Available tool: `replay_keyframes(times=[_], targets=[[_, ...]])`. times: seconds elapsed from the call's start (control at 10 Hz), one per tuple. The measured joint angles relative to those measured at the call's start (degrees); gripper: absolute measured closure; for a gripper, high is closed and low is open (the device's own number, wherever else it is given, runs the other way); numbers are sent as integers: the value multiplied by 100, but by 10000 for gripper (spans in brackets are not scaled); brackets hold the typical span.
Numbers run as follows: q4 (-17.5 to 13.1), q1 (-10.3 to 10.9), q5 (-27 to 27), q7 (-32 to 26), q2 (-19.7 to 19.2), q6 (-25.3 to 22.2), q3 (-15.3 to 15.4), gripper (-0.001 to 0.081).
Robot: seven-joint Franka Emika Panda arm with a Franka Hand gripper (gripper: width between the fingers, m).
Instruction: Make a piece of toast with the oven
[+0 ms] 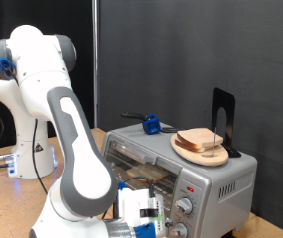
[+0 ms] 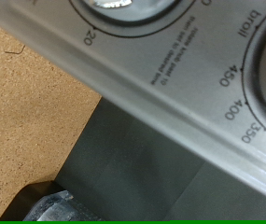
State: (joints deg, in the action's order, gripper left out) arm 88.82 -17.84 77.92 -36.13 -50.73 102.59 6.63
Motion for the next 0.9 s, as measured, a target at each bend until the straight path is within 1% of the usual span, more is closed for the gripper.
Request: replay_keyframes(times=[0.1, 0.2, 0.3, 0.4, 0.7, 0.9], targets=[[22, -47, -9, 3, 18, -139, -4, 305], [107, -119, -84, 147, 97, -359, -34, 109], [253, -208, -184, 294, 243, -592, -85, 109], [421, -288, -304, 408, 424, -758, -155, 22], [1004, -394, -563, 513, 1041, -791, -434, 1], [1336, -500, -659, 564, 1399, -979, -594, -2]])
